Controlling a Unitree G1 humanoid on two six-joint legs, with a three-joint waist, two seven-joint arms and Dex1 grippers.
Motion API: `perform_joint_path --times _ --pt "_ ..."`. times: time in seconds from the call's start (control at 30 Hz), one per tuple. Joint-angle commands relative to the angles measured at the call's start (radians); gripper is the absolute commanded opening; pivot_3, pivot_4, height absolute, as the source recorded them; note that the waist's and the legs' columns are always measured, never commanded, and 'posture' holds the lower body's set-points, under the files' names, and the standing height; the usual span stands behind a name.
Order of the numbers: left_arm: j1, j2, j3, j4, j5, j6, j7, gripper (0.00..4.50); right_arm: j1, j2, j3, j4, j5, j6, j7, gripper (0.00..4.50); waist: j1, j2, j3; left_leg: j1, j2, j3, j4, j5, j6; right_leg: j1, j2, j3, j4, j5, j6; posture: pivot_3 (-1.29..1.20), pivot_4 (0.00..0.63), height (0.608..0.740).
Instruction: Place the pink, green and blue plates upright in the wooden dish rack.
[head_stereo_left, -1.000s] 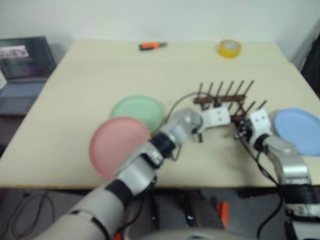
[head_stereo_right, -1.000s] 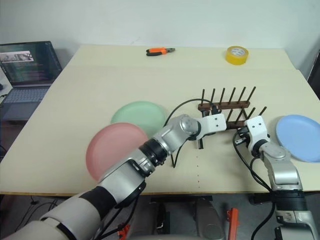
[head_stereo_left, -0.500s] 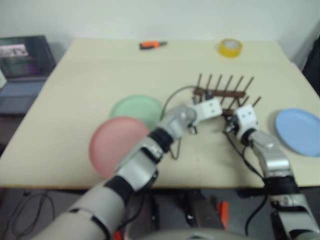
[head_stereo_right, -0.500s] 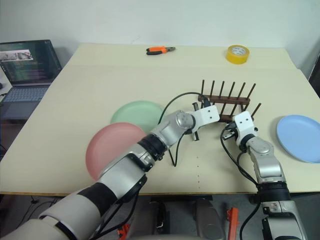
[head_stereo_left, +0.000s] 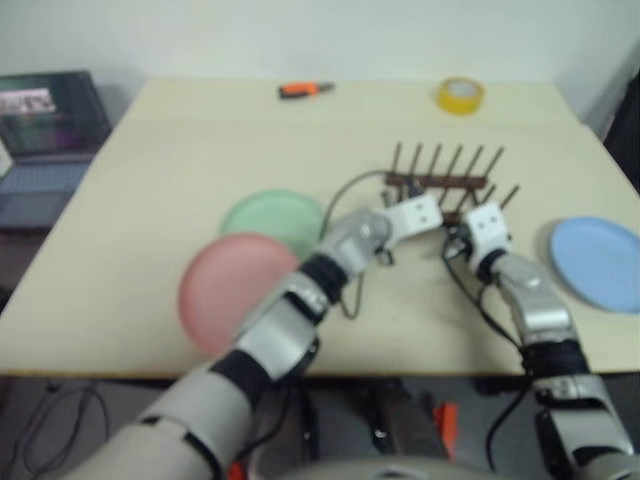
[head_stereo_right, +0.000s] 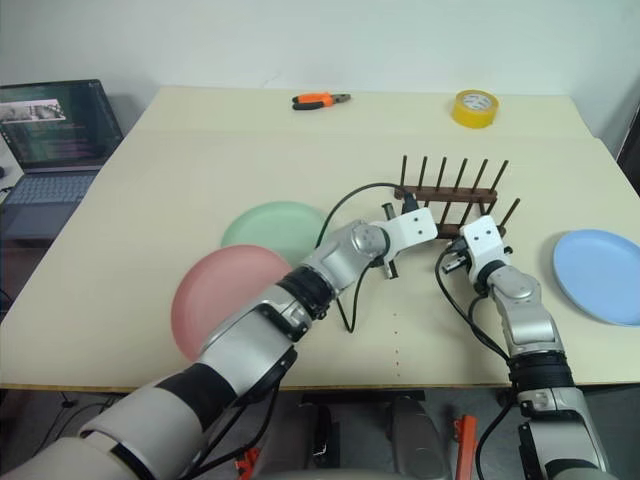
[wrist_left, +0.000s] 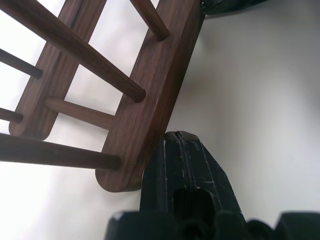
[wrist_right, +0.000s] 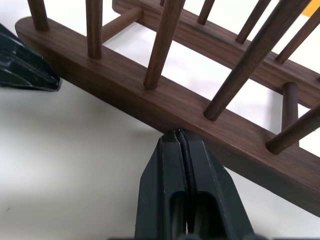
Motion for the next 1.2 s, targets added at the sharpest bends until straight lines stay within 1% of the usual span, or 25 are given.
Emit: perform_joint_path --times 0.03,0.23,0.4,0.43,0.5,0.57,0.6,0.67,0.73,0.77,0.83,0.9,0.93,1.0,1.03,1.07,1.1,1.13,1.17,1.2 --pt "-0.029 -0.010 0.015 0.020 0.016 -0.017 0.022 0.00 -0.028 0.002 -0.006 -0.001 -0.008 -0.033 -0.012 0.04 0.000 0.000 0.000 0.000 0.000 0.000 0.000 0.000 0.000 0.000 0.000 0.000 0.000 0.000 0.000 0.00 0.150 0.740" --pt "-0.036 -0.013 0.017 0.037 0.018 -0.025 0.035 0.00 -0.037 0.007 0.000 0.004 -0.011 -0.036 -0.008 0.04 0.000 0.000 0.000 0.000 0.000 0.000 0.000 0.000 0.000 0.000 0.000 0.000 0.000 0.000 0.000 0.00 0.150 0.740" --pt "-0.033 0.022 0.021 -0.069 0.004 0.022 -0.042 0.00 0.017 -0.032 0.000 -0.137 0.020 0.026 0.077 0.04 0.000 0.000 0.000 -0.001 0.000 0.000 0.000 0.000 0.000 -0.001 0.000 0.000 0.000 0.000 0.000 0.00 0.150 0.740" --pt "-0.029 0.050 0.033 -0.136 -0.006 0.052 -0.075 0.00 0.043 -0.061 -0.005 -0.214 0.049 0.064 0.127 0.04 0.001 0.000 0.000 -0.001 0.000 0.000 0.000 0.000 0.000 -0.001 0.000 0.000 0.000 0.000 0.000 0.00 0.150 0.740" --pt "-0.013 0.110 0.063 -0.317 -0.042 0.169 -0.174 0.00 0.098 -0.125 -0.019 -0.380 0.124 0.168 0.228 0.04 0.001 0.001 0.000 -0.004 0.000 0.000 -0.001 0.000 0.000 -0.003 0.000 0.000 0.000 0.000 0.000 0.00 0.150 0.740" --pt "0.016 0.164 0.092 -0.528 -0.091 0.276 -0.269 0.00 0.146 -0.192 -0.039 -0.508 0.194 0.249 0.304 0.04 -0.002 0.001 0.000 -0.005 0.001 0.000 -0.001 0.000 0.000 -0.004 0.000 0.000 0.000 -0.001 -0.001 0.00 0.150 0.740" --pt "0.027 0.187 0.106 -0.611 -0.111 0.319 -0.298 0.17 0.166 -0.225 -0.051 -0.553 0.228 0.282 0.338 0.01 -0.002 0.001 0.000 -0.005 0.001 0.000 -0.002 0.000 0.000 -0.004 0.000 -0.001 0.000 -0.001 -0.001 0.00 0.150 0.740" --pt "0.046 0.244 0.119 -0.754 -0.138 0.400 -0.357 0.58 0.195 -0.283 -0.080 -0.621 0.291 0.344 0.394 0.40 0.002 0.001 0.000 -0.005 0.001 -0.002 -0.002 0.000 0.000 -0.004 0.001 -0.002 0.000 -0.002 -0.002 0.00 0.150 0.740" --pt "0.063 0.310 0.134 -0.870 -0.168 0.470 -0.411 1.21 0.209 -0.335 -0.118 -0.658 0.342 0.387 0.436 0.91 0.002 0.001 0.000 -0.004 0.002 -0.002 -0.001 0.000 0.000 -0.003 0.001 -0.003 0.000 -0.002 -0.002 0.00 0.150 0.740" --pt "0.069 0.342 0.143 -0.915 -0.185 0.502 -0.434 1.62 0.209 -0.356 -0.135 -0.665 0.362 0.402 0.450 1.30 0.002 0.001 0.000 -0.004 0.001 -0.002 -0.001 0.000 0.000 -0.003 0.000 -0.003 0.000 -0.002 -0.002 0.00 0.150 0.740" --pt "0.077 0.397 0.203 -1.009 -0.269 0.618 -0.488 2.35 0.198 -0.389 -0.161 -0.667 0.387 0.420 0.468 2.03 0.000 0.001 0.000 -0.002 0.002 -0.001 0.000 0.000 0.000 -0.001 0.000 -0.002 0.000 -0.003 -0.004 0.00 0.150 0.740" --pt "0.077 0.465 0.253 -1.069 -0.325 0.696 -0.516 3.10 0.186 -0.414 -0.173 -0.669 0.415 0.431 0.494 2.71 -0.003 0.000 0.001 -0.001 0.002 -0.001 0.000 0.000 0.000 -0.001 0.000 -0.001 0.001 -0.004 -0.006 0.00 0.150 0.740" --pt "0.076 0.499 0.269 -1.083 -0.340 0.718 -0.520 3.45 0.182 -0.424 -0.176 -0.670 0.427 0.435 0.505 3.09 -0.004 0.000 0.001 0.000 0.002 -0.001 0.000 0.000 0.000 -0.001 0.000 -0.002 0.001 -0.004 -0.007 0.00 0.150 0.740" --pt "0.084 0.614 0.288 -1.102 -0.346 0.732 -0.539 4.18 0.171 -0.442 -0.176 -0.677 0.450 0.448 0.523 3.80 -0.004 0.000 0.001 0.001 0.002 -0.002 0.000 0.000 0.000 0.000 0.000 -0.002 0.002 -0.004 -0.007 0.00 0.150 0.740" --pt "0.088 0.653 0.288 -1.109 -0.351 0.734 -0.542 4.49 0.169 -0.448 -0.177 -0.678 0.456 0.450 0.530 4.16 -0.005 0.000 0.001 0.001 0.002 -0.001 0.000 0.000 0.000 0.000 0.000 -0.002 0.002 -0.004 -0.007 0.00 0.150 0.740" --pt "0.109 0.754 0.281 -1.124 -0.342 0.716 -0.575 4.50 0.159 -0.456 -0.167 -0.681 0.449 0.441 0.529 4.47 -0.006 0.000 0.001 0.002 0.002 -0.001 0.000 0.000 0.000 0.000 0.001 -0.001 0.002 -0.004 -0.008 0.00 0.150 0.740" --pt "0.144 0.858 0.285 -1.158 -0.348 0.690 -0.625 4.50 0.142 -0.460 -0.153 -0.680 0.433 0.429 0.521 4.47 -0.010 0.000 0.001 0.002 0.002 -0.001 -0.001 0.000 0.000 0.000 0.000 -0.001 0.002 -0.004 -0.008 0.00 0.150 0.740" --pt "0.173 0.935 0.307 -1.185 -0.364 0.686 -0.656 4.50 0.120 -0.458 -0.142 -0.678 0.430 0.429 0.514 4.47 -0.020 0.000 0.001 0.002 0.002 0.000 -0.002 0.000 0.000 -0.001 0.001 -0.001 0.001 -0.005 -0.009 0.00 0.150 0.740" --pt "0.194 0.992 0.328 -1.199 -0.374 0.694 -0.661 4.50 0.101 -0.455 -0.129 -0.676 0.431 0.426 0.517 4.47 -0.023 0.000 0.001 0.002 0.002 0.001 -0.003 0.000 0.000 -0.002 0.000 0.000 0.002 -0.005 -0.009 0.00 0.150 0.740" --pt "0.205 1.017 0.342 -1.205 -0.386 0.703 -0.655 4.50 0.089 -0.454 -0.122 -0.674 0.434 0.425 0.521 4.47 -0.022 -0.002 0.002 0.002 0.003 0.001 -0.004 0.000 -0.001 -0.001 0.000 -0.001 0.001 -0.005 -0.009 0.00 0.150 0.740"
